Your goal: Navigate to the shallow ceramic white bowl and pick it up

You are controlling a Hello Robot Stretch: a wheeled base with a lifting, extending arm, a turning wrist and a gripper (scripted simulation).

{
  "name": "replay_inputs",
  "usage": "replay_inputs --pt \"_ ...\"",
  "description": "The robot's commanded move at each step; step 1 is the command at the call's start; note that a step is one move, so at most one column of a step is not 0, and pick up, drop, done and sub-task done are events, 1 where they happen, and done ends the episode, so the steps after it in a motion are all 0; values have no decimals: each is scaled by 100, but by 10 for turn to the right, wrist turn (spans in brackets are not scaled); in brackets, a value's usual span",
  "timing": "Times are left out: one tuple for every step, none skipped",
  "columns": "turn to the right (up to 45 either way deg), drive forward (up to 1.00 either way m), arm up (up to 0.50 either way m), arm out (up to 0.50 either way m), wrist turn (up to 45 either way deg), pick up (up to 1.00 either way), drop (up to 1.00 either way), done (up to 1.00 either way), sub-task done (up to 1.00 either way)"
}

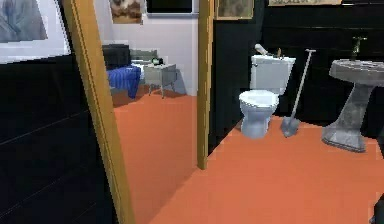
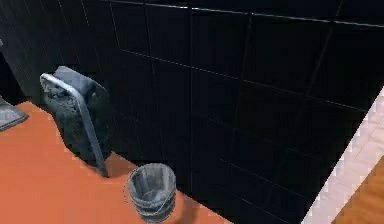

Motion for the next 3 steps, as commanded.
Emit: replay_inputs --pt "0 85 0 0 0 0 0 0 0" --pt "360 0 0 0 0 0 0 0 0" --pt "0 15 0 0 0 0 0 0 0"
